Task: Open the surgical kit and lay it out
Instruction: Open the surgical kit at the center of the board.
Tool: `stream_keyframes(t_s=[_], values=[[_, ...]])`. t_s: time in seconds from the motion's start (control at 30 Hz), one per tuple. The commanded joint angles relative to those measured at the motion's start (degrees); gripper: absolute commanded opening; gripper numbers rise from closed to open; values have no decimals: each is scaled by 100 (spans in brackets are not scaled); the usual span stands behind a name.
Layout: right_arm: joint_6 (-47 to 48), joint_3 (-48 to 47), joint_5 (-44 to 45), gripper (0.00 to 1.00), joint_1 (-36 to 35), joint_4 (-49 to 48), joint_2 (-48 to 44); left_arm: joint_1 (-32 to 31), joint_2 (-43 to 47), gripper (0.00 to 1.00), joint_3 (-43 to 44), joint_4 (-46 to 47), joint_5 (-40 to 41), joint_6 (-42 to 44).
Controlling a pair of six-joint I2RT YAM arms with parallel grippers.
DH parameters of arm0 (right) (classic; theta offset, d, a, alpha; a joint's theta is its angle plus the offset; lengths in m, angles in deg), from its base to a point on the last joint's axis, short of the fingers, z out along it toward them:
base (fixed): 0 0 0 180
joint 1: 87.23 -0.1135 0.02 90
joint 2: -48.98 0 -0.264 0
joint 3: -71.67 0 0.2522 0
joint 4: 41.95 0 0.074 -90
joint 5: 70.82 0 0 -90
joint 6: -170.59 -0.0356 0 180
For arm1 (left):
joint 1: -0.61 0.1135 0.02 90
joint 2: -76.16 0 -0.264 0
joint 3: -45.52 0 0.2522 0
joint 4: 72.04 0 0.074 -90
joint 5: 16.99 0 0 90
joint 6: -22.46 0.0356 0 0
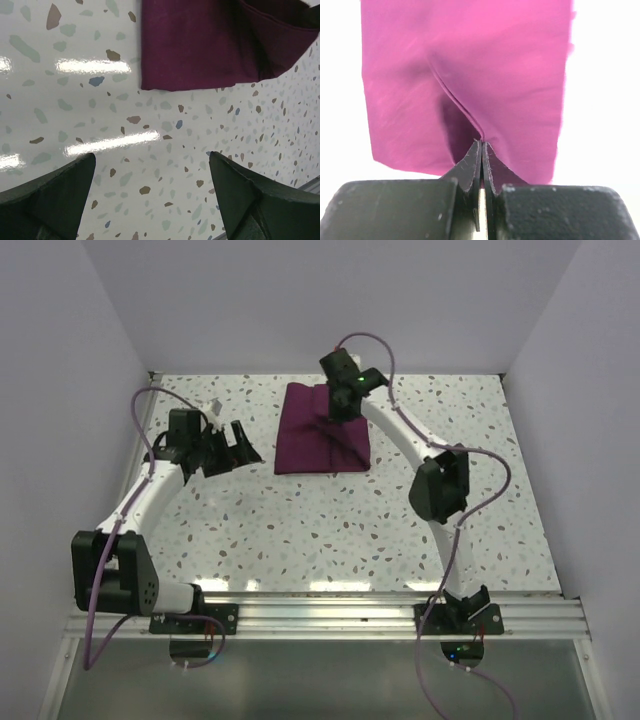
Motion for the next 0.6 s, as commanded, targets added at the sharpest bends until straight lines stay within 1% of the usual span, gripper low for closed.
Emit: stream_keyframes(t_s=[0.0, 0.07, 0.1, 0.13, 0.17, 0.23, 0.27, 0.33, 0.37, 0.4, 0.43, 0.5, 0.53, 0.57], values=[[-287, 752, 652, 0, 586, -290, -1000, -7, -53, 100, 478, -133, 176, 224], [-384, 1141, 907, 0, 903, -334, -1221, -182, -220, 100, 733, -430, 552, 365], [-411, 1508, 1003, 0, 1104, -343, -1405, -322, -308, 100, 1099, -597, 841, 539], [-454, 1695, 1178, 0, 1210, -343, -1485, -454, -500, 100, 1303, -964, 1514, 611], [-507, 2045, 1258, 0, 1290, -343, -1564, -751, -589, 100, 1497, -1081, 1799, 690], [-577, 2381, 1547, 0, 1553, -326, -1775, -1078, -765, 100, 1937, -1222, 2204, 883], [-647, 2687, 1610, 0, 1632, -317, -1854, -1158, -809, 100, 2042, -1240, 2267, 893], [-709, 2952, 1759, 0, 1860, -308, -2003, -1255, -975, 100, 2280, -1240, 2415, 805], [-771, 3067, 1882, 0, 1940, -308, -2039, -1255, -1037, 100, 2298, -1188, 2347, 735], [-762, 3259, 1857, 0, 2071, -334, -2057, -1238, -1108, 100, 2185, -1109, 2181, 430], [-754, 3339, 1831, 0, 2142, -352, -2048, -1212, -1352, 100, 2106, -917, 1675, 279], [-727, 3411, 1813, 0, 2248, -335, -1970, -1167, -1748, 100, 2131, -862, 1197, -89], [-719, 3402, 1769, 16, 2353, -265, -1917, -1220, -2011, 100, 2123, -679, 1047, -179], [-675, 3376, 1743, 33, 2397, -238, -1812, -1394, -2057, 100, 2114, -521, 1098, -240]])
